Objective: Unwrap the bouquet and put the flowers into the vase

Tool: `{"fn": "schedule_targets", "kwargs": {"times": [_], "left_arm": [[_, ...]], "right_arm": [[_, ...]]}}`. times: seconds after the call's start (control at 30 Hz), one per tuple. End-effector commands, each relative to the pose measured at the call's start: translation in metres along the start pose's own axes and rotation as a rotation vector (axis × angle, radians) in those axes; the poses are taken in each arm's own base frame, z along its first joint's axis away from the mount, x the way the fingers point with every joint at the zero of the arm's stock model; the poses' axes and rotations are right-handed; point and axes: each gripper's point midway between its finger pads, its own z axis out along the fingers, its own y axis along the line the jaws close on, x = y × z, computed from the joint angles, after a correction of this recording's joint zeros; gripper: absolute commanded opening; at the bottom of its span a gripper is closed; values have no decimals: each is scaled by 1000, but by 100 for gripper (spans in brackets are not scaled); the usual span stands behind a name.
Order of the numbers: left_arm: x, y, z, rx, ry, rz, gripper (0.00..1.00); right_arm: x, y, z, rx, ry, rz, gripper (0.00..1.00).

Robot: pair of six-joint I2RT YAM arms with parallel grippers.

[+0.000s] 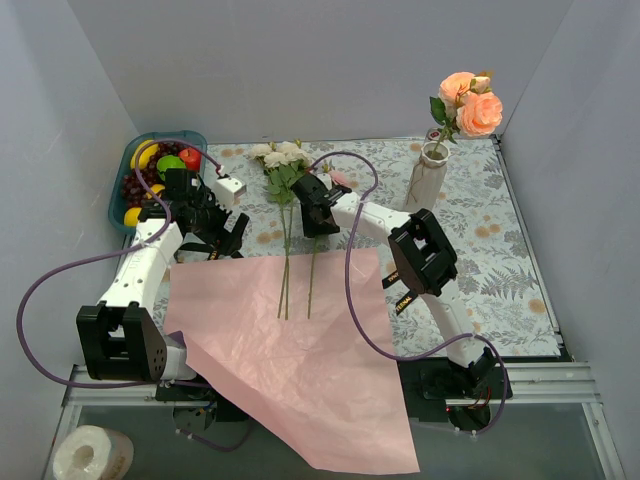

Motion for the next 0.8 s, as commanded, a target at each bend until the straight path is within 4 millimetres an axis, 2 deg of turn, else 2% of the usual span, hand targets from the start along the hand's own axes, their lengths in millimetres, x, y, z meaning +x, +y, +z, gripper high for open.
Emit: {"fn": "schedule_targets", "kwargs": {"times": [0.0, 0.13, 0.23, 0.33, 0.4, 0.43, 0.53, 0.57, 0.6, 0.7, 0.73, 0.77], "left_arm": [[4, -5, -7, -7, -8, 21, 98], [3, -4, -9, -13, -9, 23, 98], [3, -3, -12, -23, -14, 32, 98], [2, -3, -14, -30, -13, 35, 98], [1, -4, -15, -24, -15, 39, 98], [4, -5, -15, -18, -3, 37, 98], [6, -5, -13, -13, 9, 37, 98], [6, -5, -13, -12, 8, 35, 98], [5, -5, -13, -12, 7, 32, 98], [-1, -5, -16, -11, -12, 25, 98], [-7, -5, -18, -11, -27, 27, 98], [-8, -5, -19, -7, -29, 24, 98]], "right_arm": [[-7, 2, 4, -20, -30, 17, 52], [-16, 6, 5, -30, -55, 6, 40], [-12, 6, 9, -26, -33, 0, 29], [-8, 3, 10, -15, -19, -5, 13], [-8, -1, 4, -2, -11, -11, 2], [-12, -5, 0, 24, -23, -17, 1], [-45, -13, -33, 46, -121, -38, 1], [-66, -11, -59, 26, -187, -36, 1], [-79, -12, -75, 21, -228, -48, 1], [-137, -9, -155, -46, -415, -56, 1], [-157, -9, -198, -93, -495, -50, 1], [-171, -7, -226, -123, -554, -54, 1]]}}
